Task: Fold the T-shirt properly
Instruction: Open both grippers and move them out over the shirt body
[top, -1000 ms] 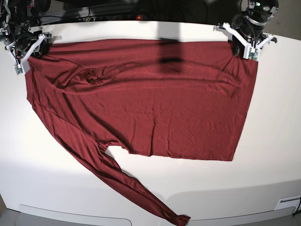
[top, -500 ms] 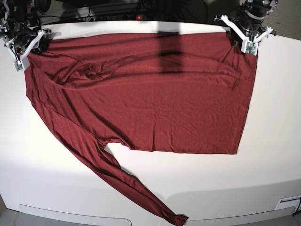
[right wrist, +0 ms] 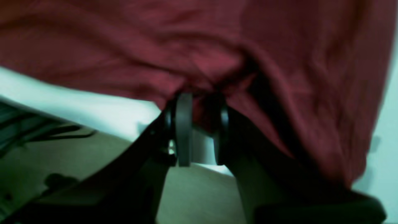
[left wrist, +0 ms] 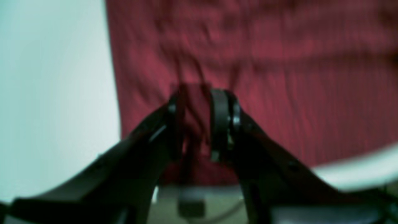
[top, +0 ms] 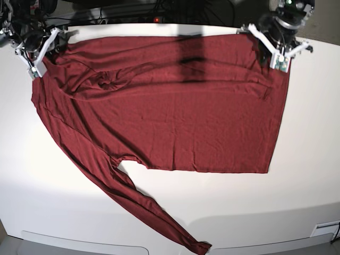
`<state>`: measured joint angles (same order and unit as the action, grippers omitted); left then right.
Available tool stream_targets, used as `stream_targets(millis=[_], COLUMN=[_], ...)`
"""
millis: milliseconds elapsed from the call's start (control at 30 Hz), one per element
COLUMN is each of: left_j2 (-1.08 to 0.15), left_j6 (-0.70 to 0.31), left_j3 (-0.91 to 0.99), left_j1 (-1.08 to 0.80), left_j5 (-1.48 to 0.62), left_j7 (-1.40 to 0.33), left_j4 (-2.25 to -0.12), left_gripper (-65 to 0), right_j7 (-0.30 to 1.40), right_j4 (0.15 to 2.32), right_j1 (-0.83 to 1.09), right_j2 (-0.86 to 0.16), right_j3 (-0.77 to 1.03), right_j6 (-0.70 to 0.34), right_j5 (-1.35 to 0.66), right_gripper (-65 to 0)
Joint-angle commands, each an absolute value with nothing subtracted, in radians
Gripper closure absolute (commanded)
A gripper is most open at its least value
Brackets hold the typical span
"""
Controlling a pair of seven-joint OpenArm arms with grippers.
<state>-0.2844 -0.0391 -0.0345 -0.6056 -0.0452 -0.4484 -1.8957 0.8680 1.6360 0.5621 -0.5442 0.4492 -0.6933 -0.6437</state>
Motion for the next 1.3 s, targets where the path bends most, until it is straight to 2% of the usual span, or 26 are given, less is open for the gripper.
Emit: stream_targets(millis=[0,367,600,833,1033,1267], left_j2=[-0.291,-0.292,-0.292,-0.292,-0.291,-0.291], left_j6=[-0.036,-0.036,-0.036,-0.036,-0.037,-0.037], left_j3=[-0.031,-0.031,-0.031,-0.031,-0.031,-0.032], left_j1=[-0.595,-0.559,-0.559,-0.559,-0.549,-0.392], left_j5=[-0.041,-0.041,-0.041,-0.041,-0.041,-0.042], left_j7=[-0.437,-0.456,-0.449,-0.387,-0.255,-0.304], left_j4=[-1.918,-1.975,-2.052,-2.06,-2.06,-2.06], left_gripper=[-14.0,-14.0,-14.0,-14.0,-14.0,-14.0], right_j7=[0.856,0.856,0.856,0.843,0.71,0.688], right_j4=[1.657,1.689,1.745,1.823,1.837,1.837], right_j1=[0.56,0.559,0.559,0.559,0.556,0.384], right_j2=[-0.562,-0.562,-0.562,-0.562,-0.559,-0.433], right_j3=[0.458,0.462,0.526,0.606,0.638,0.638], right_j6=[-0.696,-0.696,-0.695,-0.695,-0.696,-0.697], right_j5=[-0.66,-0.657,-0.659,-0.668,-0.774,-0.797], right_gripper=[-12.1,-12.1,-12.1,-12.1,-12.1,-12.1])
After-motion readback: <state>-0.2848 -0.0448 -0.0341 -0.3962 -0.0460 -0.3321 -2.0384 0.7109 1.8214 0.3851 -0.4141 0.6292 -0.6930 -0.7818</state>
